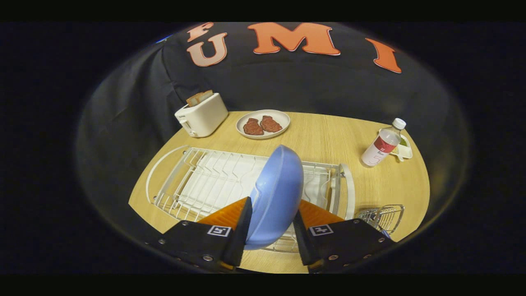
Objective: Take the plate from the dish rack, then take the spoon from the basket and place it into the plate.
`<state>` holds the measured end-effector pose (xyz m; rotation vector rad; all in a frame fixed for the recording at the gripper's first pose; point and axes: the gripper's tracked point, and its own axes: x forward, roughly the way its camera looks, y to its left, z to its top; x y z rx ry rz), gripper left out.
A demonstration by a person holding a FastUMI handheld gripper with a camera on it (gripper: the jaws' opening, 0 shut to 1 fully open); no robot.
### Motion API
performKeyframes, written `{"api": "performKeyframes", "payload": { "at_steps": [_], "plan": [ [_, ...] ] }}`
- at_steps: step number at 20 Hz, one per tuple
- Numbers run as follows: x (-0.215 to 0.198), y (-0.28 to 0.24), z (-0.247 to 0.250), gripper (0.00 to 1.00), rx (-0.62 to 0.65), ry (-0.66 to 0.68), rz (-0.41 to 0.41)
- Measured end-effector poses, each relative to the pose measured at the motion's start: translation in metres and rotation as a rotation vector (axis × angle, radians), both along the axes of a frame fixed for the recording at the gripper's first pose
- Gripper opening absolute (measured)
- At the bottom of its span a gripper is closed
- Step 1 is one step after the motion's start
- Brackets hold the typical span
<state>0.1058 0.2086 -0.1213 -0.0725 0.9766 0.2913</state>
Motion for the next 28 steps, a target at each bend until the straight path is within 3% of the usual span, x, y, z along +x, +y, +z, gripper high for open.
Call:
{"api": "performKeyframes", "payload": {
  "at_steps": [6, 10, 18, 23, 28],
  "plan": [
    [0.007, -0.004, 0.008, 0.4, -0.046, -0.004, -0.092],
    [0.036, -0.015, 0.035, 0.32, -0.127, -0.151, -0.156],
    [0.052, -0.017, 0.055, 0.23, -0.249, -0.294, -0.168],
    [0.051, -0.026, 0.077, 0.22, -0.192, -0.33, -0.207],
    [0.023, -0.034, 0.087, 0.22, -0.083, -0.305, -0.209]
  ]
}}
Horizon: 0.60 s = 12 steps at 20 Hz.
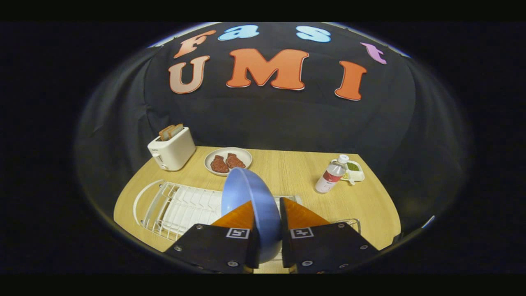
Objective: Take the plate from the dish rack, then take the spoon from the basket and place it into the plate.
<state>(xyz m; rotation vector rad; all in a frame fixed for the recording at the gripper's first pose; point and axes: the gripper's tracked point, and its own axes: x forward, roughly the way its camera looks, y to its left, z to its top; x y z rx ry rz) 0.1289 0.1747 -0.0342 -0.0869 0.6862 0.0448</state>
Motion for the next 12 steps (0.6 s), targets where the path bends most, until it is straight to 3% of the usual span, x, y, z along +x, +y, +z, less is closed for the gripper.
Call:
{"api": "performKeyframes", "payload": {
  "at_steps": [12],
  "plan": [
    [-0.079, -0.029, -0.019, 0.22, 0.198, 0.062, 0.042]
  ]
}}
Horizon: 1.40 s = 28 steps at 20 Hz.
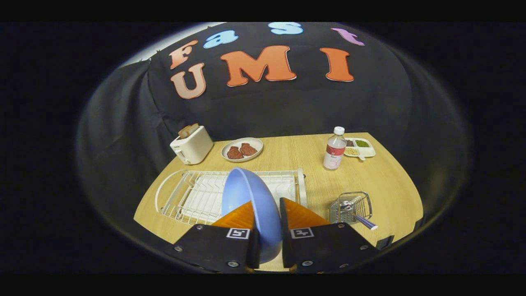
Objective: Take the plate from the dish rack, then take the spoon from the basket and place it into the plate.
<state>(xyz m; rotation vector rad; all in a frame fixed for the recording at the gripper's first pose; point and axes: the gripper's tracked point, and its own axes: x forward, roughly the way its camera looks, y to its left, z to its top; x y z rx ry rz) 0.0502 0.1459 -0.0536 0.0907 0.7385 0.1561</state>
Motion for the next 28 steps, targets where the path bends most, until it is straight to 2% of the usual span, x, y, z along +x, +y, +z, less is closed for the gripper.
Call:
{"api": "performKeyframes", "payload": {
  "at_steps": [9, 20, 28],
  "plan": [
    [-0.063, -0.017, -0.033, 0.22, 0.227, 0.073, -0.009],
    [-0.124, -0.03, -0.099, 0.22, 0.34, 0.147, -0.017],
    [-0.137, -0.019, -0.152, 0.22, 0.456, 0.243, -0.08]
  ]
}}
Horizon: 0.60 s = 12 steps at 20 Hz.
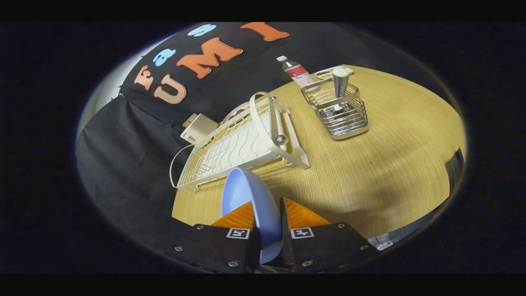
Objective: Take the plate from the dish rack, then take the spoon from the basket and place it into the plate.
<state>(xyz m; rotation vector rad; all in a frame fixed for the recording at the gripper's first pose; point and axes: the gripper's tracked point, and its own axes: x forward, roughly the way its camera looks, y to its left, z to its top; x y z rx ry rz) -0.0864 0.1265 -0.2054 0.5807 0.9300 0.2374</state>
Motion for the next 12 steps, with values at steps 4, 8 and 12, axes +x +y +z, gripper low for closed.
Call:
{"api": "performKeyframes", "payload": {
  "at_steps": [4, 8, 12],
  "plan": [
    [-0.003, -0.001, -0.007, 0.22, 0.018, 0.011, -0.019],
    [0.01, -0.027, -0.022, 0.26, -0.163, -0.036, -0.049],
    [0.016, -0.031, -0.023, 0.24, -0.233, -0.081, -0.049]
  ]
}}
